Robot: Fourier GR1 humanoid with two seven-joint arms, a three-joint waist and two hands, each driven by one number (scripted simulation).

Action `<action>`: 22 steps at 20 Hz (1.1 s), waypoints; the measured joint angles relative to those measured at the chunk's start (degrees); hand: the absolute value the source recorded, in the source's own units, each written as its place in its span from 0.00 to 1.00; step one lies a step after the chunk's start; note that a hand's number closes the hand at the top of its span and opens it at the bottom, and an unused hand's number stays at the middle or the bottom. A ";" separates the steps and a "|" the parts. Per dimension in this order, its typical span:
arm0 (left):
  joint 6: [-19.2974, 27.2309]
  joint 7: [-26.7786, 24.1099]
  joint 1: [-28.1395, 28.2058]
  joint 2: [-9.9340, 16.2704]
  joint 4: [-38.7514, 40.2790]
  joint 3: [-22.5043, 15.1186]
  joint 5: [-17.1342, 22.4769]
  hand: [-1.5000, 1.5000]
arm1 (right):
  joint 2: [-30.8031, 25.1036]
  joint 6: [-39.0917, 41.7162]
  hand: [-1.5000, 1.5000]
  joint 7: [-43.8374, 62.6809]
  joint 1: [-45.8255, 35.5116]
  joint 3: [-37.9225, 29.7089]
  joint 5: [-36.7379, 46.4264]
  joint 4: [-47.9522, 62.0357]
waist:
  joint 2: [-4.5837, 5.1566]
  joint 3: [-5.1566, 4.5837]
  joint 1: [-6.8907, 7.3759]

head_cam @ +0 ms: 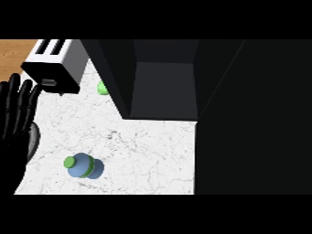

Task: Pick up the bottled water, place it into the cabinet and close the cabinet

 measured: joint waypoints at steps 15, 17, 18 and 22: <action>-28.74 7.36 5.98 15.24 3.78 4.60 41.15 0.00 | -1.41 9.01 0.00 7.28 13.31 9.78 -9.17 -14.58 | 0.34 0.90 -1.62; -31.17 8.69 7.46 18.32 4.19 7.62 46.08 0.00 | -1.62 10.10 0.00 7.13 17.17 11.08 -9.51 -17.27 | 0.34 0.93 -1.59; -31.99 9.34 8.61 19.45 3.74 8.86 48.07 0.00 | -1.91 11.01 0.00 6.18 19.26 11.12 -9.58 -17.74 | 0.34 0.93 -1.57; -34.65 10.69 8.27 22.49 6.26 12.62 49.58 0.00 | -2.29 12.51 0.00 5.23 22.93 11.56 -9.68 -18.70 | 0.42 0.97 -1.71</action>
